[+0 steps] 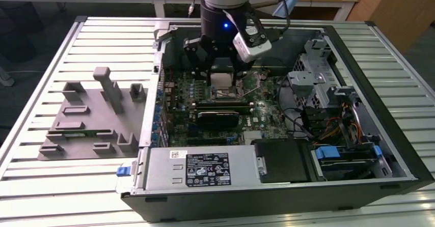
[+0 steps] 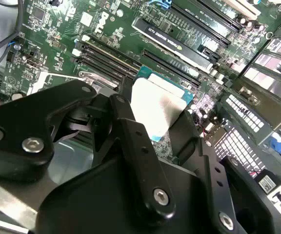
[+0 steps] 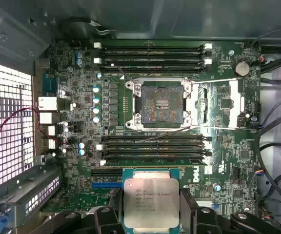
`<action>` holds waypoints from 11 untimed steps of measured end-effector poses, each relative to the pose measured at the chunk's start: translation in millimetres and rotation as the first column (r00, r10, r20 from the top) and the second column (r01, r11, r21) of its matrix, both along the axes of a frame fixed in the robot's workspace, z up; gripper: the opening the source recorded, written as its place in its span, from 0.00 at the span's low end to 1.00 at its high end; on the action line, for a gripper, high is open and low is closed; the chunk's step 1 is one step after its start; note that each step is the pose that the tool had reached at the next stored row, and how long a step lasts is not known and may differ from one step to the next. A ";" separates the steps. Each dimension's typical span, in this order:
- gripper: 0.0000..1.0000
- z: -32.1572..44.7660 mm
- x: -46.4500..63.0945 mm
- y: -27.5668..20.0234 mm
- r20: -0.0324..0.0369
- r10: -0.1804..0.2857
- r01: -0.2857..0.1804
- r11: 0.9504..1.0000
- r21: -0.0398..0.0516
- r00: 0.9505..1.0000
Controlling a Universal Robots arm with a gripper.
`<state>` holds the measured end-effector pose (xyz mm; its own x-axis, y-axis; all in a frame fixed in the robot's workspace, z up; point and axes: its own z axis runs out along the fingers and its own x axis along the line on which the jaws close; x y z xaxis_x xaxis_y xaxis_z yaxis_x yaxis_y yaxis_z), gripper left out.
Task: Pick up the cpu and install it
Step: 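Pick up the cpu and move it towards the insertion slot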
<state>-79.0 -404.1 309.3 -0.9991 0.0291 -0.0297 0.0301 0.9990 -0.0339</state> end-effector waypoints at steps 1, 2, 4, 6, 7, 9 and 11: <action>0.55 -0.7 0.1 0.0 0.000 0.000 0.000 1.000 -0.001 1.000; 0.55 -1.4 0.1 0.0 0.000 0.000 0.000 1.000 -0.002 1.000; 0.55 -3.0 0.3 0.0 0.000 0.000 0.000 1.000 -0.004 1.000; 0.55 -4.4 0.4 0.0 0.000 0.000 0.000 1.000 -0.005 1.000; 0.55 -5.2 0.5 0.0 0.000 0.000 0.000 1.000 -0.006 1.000; 0.55 -7.4 0.7 0.0 0.000 0.000 0.000 1.000 -0.009 1.000; 0.55 -8.9 0.8 0.1 0.000 0.000 0.000 1.000 -0.011 1.000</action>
<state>-78.2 -404.0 300.4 -0.9991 0.0289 -0.0296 0.0302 0.9985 -0.0448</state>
